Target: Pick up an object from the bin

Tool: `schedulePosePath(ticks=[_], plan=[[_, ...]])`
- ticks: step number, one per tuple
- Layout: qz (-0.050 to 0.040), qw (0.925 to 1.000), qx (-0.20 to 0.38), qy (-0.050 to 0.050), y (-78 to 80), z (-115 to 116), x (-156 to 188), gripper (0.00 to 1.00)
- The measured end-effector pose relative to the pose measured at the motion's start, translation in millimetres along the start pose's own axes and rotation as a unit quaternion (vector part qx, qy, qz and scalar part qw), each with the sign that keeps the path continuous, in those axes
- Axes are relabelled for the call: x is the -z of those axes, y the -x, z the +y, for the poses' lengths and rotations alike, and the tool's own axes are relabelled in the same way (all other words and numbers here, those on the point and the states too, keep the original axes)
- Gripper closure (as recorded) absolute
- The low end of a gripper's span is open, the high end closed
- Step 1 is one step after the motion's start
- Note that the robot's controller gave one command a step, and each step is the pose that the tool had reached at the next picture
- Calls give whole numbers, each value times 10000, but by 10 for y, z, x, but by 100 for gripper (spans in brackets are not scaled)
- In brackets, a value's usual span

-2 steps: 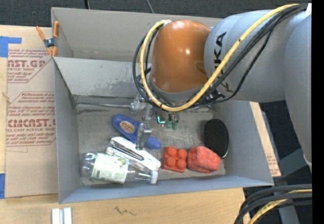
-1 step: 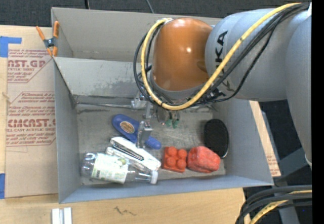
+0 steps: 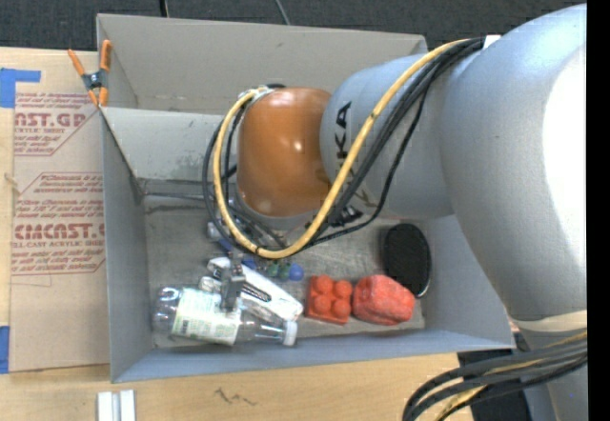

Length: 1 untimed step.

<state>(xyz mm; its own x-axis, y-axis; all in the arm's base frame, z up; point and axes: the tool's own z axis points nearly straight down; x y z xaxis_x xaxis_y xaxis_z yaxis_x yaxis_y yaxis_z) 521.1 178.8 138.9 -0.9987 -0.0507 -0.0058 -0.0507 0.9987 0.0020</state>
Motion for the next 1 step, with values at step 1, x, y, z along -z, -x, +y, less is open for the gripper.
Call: schedulePosePath(ticks=[1], plan=[[-1,9986,533,-1,-219,450,5,0]])
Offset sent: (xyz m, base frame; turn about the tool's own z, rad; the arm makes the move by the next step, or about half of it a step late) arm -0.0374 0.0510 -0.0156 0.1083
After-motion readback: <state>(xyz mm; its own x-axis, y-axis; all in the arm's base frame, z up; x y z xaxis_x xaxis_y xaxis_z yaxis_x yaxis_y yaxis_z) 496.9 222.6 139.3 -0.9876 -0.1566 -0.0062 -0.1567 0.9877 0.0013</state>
